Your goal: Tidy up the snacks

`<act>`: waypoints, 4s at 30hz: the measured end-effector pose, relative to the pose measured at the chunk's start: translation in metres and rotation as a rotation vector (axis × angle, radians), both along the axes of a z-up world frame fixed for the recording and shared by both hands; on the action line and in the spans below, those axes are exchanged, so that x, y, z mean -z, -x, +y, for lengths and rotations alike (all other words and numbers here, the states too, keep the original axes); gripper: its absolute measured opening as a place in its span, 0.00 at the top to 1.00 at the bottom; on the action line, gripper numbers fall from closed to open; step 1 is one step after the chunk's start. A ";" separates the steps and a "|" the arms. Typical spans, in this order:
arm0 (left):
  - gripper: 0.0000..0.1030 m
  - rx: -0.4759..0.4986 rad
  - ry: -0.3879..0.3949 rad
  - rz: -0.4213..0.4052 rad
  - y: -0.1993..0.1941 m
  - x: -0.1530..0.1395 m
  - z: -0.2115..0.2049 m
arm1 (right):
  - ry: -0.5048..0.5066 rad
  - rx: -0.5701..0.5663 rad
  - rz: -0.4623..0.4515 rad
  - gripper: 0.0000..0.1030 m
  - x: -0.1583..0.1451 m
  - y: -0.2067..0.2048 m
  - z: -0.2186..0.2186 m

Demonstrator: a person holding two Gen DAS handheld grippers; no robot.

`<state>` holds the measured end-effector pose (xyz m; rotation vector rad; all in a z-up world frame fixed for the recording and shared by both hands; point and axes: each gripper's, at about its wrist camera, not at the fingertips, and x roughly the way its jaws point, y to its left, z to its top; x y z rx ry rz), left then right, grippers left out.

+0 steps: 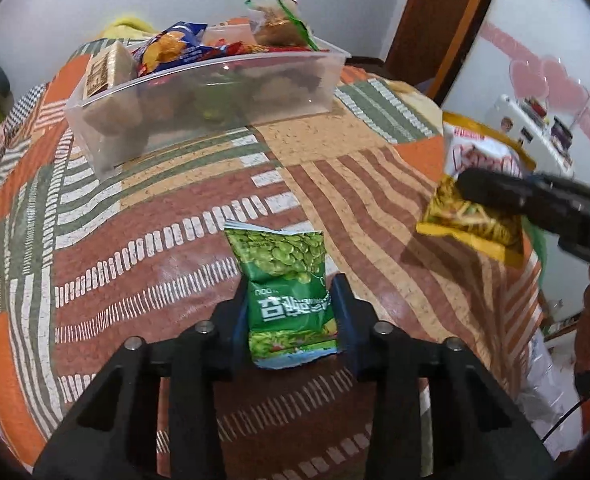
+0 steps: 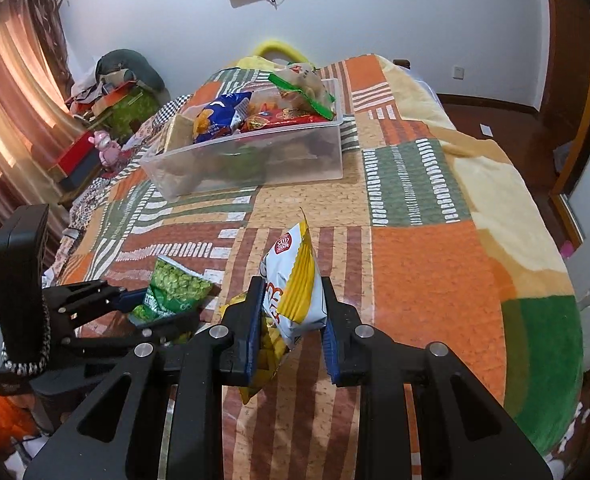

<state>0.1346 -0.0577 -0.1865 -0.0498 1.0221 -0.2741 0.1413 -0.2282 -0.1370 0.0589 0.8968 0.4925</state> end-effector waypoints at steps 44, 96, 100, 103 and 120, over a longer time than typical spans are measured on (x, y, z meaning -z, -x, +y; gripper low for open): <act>0.72 -0.193 -0.021 -0.286 -0.167 -0.082 0.086 | 0.074 -0.084 -0.172 0.77 -0.036 -0.153 0.117; 0.03 -0.258 -0.034 -0.752 0.094 -0.239 0.059 | -0.142 0.030 -0.545 0.21 -0.170 0.044 0.039; 0.00 -0.267 -0.031 -0.757 0.097 -0.238 0.061 | -0.130 0.045 -0.553 0.15 -0.169 0.047 0.038; 0.00 -0.265 -0.044 -0.762 0.098 -0.237 0.061 | -0.121 0.061 -0.562 0.03 -0.166 0.051 0.035; 0.00 -0.272 -0.027 -0.754 0.097 -0.234 0.066 | -0.084 0.084 -0.605 0.00 -0.163 0.063 0.034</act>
